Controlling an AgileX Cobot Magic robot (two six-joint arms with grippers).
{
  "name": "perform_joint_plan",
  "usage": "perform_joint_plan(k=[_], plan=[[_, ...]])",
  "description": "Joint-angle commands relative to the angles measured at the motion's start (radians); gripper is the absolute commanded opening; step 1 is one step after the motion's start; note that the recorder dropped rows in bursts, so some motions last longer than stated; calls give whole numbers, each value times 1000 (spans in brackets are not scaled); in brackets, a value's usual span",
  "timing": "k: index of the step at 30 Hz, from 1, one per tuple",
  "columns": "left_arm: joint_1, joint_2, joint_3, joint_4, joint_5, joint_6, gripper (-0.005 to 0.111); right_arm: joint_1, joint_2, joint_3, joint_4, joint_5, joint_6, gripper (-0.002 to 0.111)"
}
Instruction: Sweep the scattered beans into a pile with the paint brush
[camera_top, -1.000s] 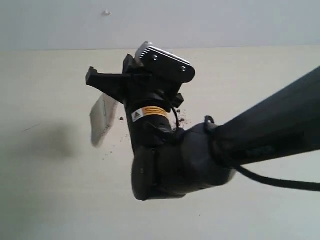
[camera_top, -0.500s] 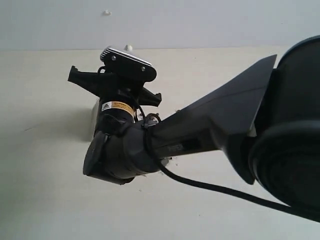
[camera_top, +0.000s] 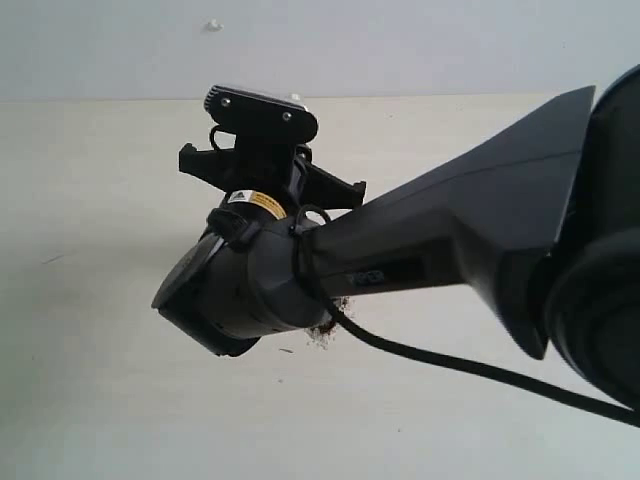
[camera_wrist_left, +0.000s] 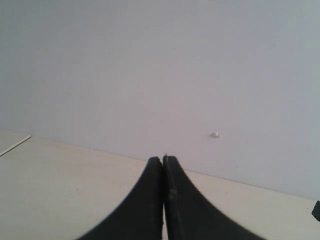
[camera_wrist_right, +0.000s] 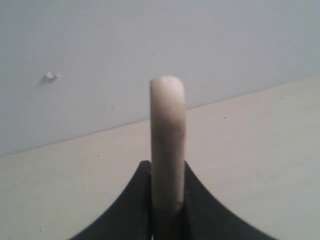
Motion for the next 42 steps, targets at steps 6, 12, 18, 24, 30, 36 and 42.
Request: perform_joint_plan(k=[6,12,18,24,30,36,42], plan=[[2,-7,3,-3,4,-6,0,-4,-52,0,82,-7,-197,0],[2,-7,3,-3,4,-6,0,-4,-52,0,15,-7,-82,0],[2,-7,3,-3,4,-6,0,-4,-81,0,-51,-7,-73,0],[2,-7,3,-3,4,-6,0,-2,-136,0,-82,5,-73,0],[2,-7,3,-3,4,-6,0,34,-148,8,-168,121,-1,0],[2,-7,3,-3,4,-6,0,94,-142,117,-299,130,205,0],[2,-7,3,-3,4,-6,0,77,-139,265,-365,181,390,0]])
